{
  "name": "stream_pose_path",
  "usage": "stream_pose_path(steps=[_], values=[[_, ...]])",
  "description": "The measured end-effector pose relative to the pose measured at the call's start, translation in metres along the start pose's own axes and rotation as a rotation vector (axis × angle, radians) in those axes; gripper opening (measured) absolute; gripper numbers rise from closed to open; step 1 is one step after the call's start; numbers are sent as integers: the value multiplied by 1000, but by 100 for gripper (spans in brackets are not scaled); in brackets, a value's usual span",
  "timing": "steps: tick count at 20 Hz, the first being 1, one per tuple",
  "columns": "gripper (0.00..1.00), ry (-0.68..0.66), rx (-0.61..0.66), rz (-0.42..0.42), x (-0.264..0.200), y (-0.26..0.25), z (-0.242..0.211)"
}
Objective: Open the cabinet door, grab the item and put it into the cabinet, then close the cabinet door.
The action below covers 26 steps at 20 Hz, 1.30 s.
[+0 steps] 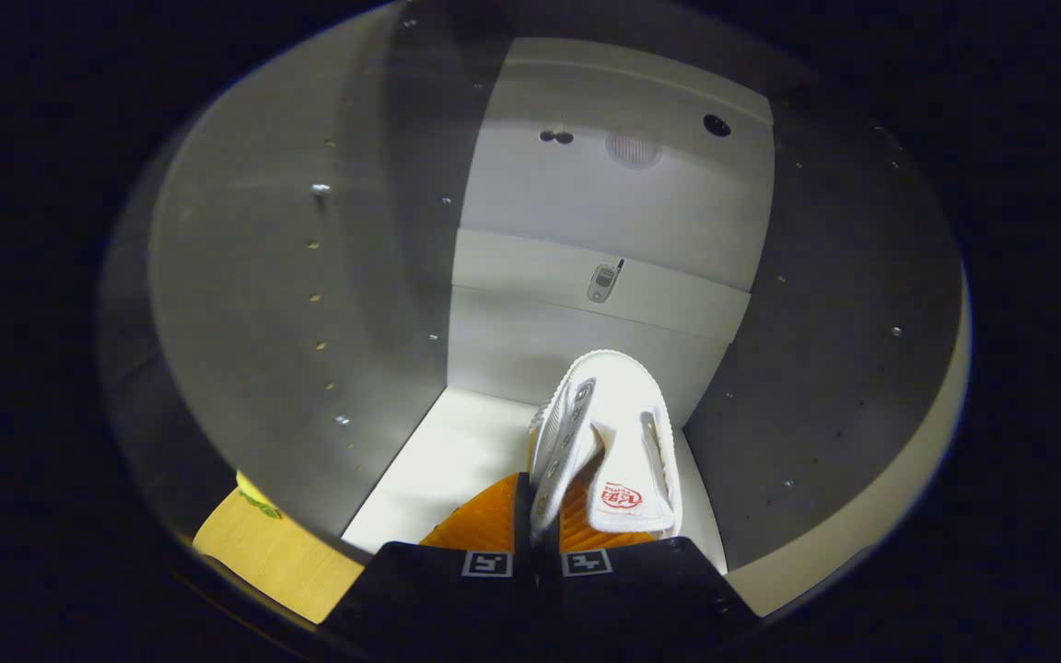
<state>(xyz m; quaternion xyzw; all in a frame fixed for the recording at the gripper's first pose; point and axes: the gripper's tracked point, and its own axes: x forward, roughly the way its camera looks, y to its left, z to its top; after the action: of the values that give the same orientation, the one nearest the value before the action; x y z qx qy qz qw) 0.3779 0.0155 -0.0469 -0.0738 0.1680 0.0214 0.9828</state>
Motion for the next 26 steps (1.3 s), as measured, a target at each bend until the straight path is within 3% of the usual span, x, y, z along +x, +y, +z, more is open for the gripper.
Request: stream_pose_path(steps=[6,12,15,17,20,23,24,26], values=[[5,95,25,-56,73,-17,-27],[5,136,66,-34,96,-9,-37],[12,168,76,-40,94,-9,-46],[23,121,26,-65,88,-11,-37],[59,78,14,-30,65,2,-24],[89,17,71,-18,30,7,-12],[96,-9,86,-18,17,8,-9],[99,-69,82,-27,-17,7,-1]])
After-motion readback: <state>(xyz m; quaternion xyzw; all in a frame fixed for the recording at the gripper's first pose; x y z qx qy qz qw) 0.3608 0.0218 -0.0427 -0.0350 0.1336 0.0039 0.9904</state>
